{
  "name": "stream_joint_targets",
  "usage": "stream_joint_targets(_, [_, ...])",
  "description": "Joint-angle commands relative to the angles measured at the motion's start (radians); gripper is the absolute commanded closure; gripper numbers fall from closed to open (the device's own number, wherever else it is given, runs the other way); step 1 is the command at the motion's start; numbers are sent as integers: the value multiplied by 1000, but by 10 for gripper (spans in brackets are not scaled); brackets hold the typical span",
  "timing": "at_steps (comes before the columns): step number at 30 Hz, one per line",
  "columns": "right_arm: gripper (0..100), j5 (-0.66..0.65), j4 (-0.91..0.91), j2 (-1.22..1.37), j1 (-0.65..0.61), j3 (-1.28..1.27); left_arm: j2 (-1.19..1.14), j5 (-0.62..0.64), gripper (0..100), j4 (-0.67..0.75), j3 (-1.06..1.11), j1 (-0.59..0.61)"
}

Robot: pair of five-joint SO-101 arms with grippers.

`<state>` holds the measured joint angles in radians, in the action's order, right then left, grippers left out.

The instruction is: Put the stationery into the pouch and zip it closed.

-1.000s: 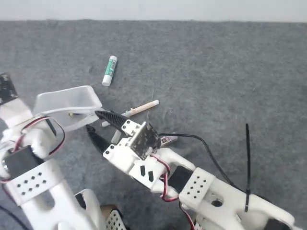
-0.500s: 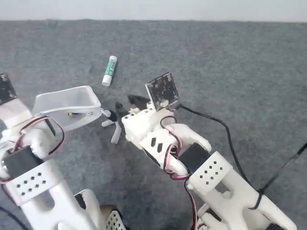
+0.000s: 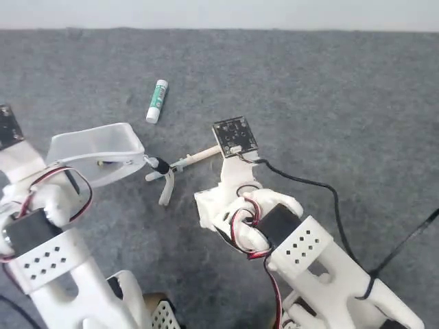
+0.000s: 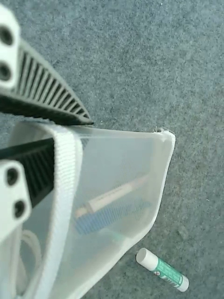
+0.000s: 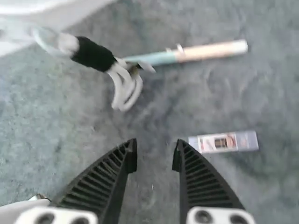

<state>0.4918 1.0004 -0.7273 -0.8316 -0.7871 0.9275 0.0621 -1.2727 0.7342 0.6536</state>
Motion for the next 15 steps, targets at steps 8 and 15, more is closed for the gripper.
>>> stream_joint_targets(8, [876, 141, 22, 323, 147, 146, 5, -2, 989, 32, -10, 3])
stream_joint_targets(15, [875, 256, 127, 550, 203, 315, 5, -2, 989, 100, 39, 3])
